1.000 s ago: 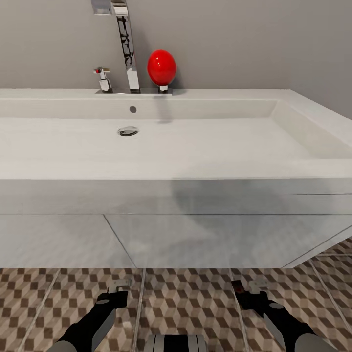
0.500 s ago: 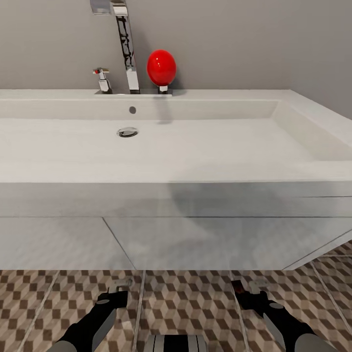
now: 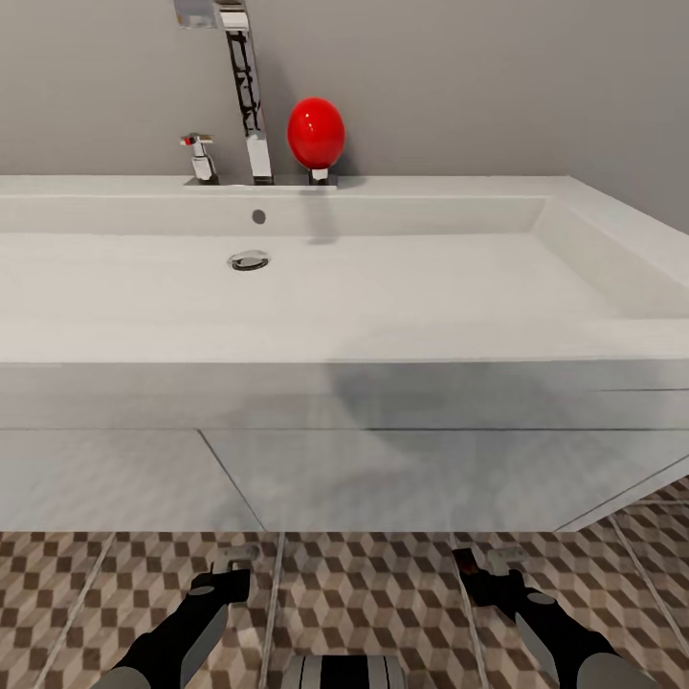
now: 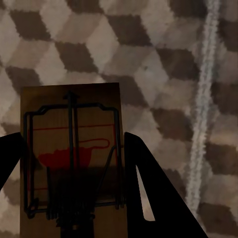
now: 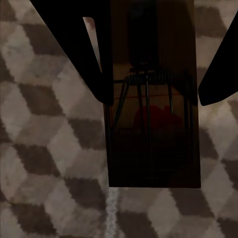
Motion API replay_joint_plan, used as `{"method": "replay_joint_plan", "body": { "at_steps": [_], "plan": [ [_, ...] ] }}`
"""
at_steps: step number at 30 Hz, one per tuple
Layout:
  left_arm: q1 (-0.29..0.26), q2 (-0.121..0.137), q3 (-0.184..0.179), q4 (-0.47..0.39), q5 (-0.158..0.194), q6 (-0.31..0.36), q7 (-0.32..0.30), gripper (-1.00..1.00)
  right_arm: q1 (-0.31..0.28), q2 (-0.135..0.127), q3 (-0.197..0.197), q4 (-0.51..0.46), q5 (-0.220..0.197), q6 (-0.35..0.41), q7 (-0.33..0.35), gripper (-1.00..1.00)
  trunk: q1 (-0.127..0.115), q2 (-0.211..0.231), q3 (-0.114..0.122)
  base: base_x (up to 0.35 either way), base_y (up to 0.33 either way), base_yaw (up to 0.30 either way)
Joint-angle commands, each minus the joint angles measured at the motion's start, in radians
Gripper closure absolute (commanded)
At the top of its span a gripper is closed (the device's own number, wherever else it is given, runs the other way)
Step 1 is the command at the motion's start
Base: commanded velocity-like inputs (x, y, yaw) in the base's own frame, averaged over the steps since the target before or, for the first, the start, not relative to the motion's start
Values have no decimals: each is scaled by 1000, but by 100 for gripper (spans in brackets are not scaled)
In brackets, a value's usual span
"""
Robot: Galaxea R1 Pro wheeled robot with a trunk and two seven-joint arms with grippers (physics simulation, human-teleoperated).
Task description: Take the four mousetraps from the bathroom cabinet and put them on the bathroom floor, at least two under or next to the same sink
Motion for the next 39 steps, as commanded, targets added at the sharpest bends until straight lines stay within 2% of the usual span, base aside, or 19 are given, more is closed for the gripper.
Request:
{"method": "replay_joint_plan", "body": {
  "at_steps": [1, 14, 39],
  "plan": [
    [0, 0, 0, 0, -3, 1, 1, 100, 0, 0, 0, 0, 0, 0, 0, 100, 0, 0, 0, 2, 0, 0],
    [0, 0, 0, -1, -3, 1, 1, 100, 0, 0, 0, 1, 0, 0, 0, 100, 0, 0, 0, 0, 0, 0],
    [0, -9, 0, 0, -3, 2, 3, 100, 0, 0, 1, 0, -1, 0, 0, 100, 11, -6, -97, 0, 0, 0]
  ]
}}
